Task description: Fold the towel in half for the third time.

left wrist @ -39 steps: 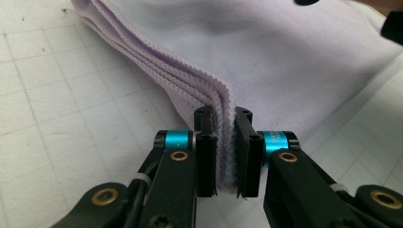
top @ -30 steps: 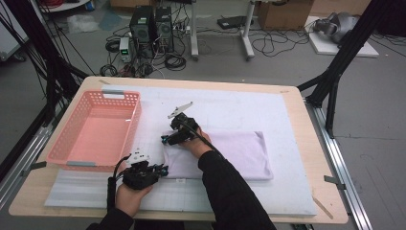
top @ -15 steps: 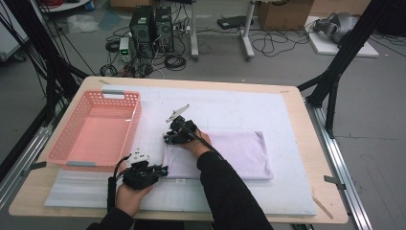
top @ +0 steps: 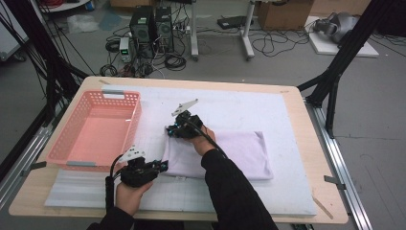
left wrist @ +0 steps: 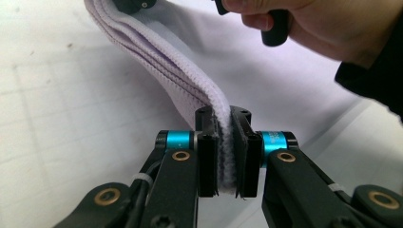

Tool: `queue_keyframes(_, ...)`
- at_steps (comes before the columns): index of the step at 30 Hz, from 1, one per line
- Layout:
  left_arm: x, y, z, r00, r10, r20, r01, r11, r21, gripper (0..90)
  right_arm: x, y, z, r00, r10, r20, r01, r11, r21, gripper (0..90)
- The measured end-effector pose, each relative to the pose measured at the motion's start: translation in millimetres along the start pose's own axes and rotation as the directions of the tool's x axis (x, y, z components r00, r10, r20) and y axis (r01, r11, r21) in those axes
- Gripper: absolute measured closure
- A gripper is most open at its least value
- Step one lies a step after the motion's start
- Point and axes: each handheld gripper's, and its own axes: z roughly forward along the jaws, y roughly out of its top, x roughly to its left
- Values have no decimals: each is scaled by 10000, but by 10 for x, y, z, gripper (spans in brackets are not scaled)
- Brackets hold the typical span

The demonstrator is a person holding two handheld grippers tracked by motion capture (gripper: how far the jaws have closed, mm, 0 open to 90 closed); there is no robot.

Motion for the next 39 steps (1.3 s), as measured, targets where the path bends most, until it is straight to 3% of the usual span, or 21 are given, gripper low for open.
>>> queue_keyframes(9, -246, 203, 175, 9973, 260, 685, -243, 9994, -249, 820, -135, -77, -475, 9989, 268, 380, -243, 9976, -643, 848)
queue_keyframes(21, -638, 393, 545, 9852, 701, 1565, -710, 9975, 1, 820, -305, -395, -999, 9937, 745, 843, -640, 9905, -1216, 848)
queue_keyframes(39, -1137, 493, 1218, 9654, 1010, 2405, -1166, 9919, 513, 819, -559, -849, -1602, 9740, 1325, 1838, -1120, 9867, -1174, 847)
